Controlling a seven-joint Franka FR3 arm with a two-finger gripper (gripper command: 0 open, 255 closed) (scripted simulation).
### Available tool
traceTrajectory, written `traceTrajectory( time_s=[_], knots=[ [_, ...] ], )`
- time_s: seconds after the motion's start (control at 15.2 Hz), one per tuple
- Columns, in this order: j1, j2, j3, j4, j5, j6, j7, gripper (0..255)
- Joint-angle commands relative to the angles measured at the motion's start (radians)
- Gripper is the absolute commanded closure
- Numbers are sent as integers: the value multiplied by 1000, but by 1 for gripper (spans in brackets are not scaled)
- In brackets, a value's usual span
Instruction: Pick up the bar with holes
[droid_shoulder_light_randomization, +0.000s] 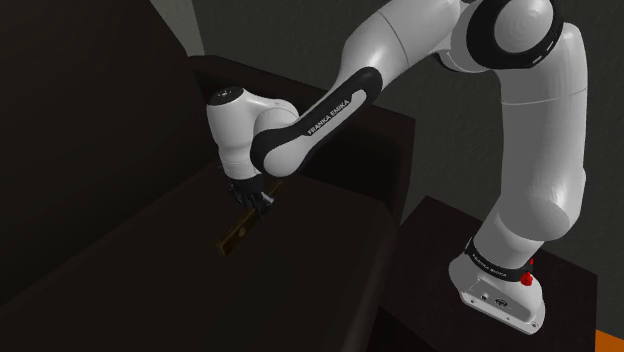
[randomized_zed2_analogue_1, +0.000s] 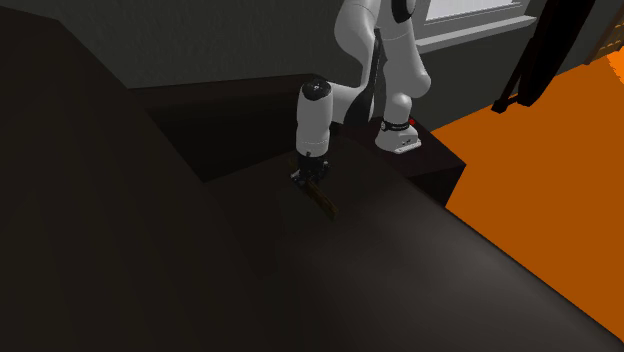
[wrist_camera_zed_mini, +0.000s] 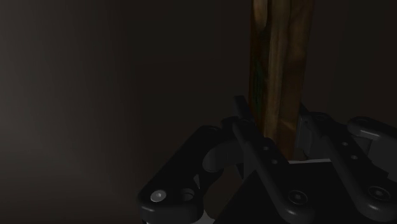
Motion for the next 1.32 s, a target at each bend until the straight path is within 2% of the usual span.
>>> traceTrajectory(
  time_s=[0.0,1.25],
  knots=[
    [0,0,0,0,0,0,0,255],
    [-32,-98,50,85,94,-156,-68,255]
  ],
)
